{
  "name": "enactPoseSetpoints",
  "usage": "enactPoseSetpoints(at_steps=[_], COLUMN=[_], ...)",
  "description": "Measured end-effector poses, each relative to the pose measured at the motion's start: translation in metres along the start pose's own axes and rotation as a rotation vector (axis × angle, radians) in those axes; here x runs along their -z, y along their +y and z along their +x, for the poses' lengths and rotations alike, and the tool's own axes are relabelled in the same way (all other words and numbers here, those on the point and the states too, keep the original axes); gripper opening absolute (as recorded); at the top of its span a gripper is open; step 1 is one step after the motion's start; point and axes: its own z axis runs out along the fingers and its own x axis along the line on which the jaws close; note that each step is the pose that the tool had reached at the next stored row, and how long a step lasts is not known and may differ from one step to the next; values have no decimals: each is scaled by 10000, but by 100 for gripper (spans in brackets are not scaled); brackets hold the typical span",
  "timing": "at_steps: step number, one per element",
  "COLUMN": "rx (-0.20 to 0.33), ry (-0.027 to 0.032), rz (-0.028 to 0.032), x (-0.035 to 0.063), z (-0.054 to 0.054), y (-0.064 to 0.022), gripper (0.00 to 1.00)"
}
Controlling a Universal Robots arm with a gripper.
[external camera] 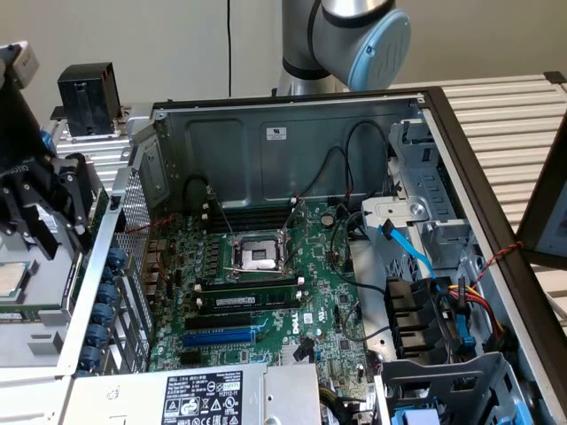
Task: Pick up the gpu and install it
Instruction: 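Pick up the gpu and move the gpu toward the slot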
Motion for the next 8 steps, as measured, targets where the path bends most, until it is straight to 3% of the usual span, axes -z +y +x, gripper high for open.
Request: enactPoseSetpoints(at_steps=[2,4,8], rx=[-37,-101,-328], ry=[1,2,8], rz=[-20,-92,-355], x=[-36,-64,-93], z=[-10,-29,-27], y=[0,-1,-2], gripper=[54,54,54])
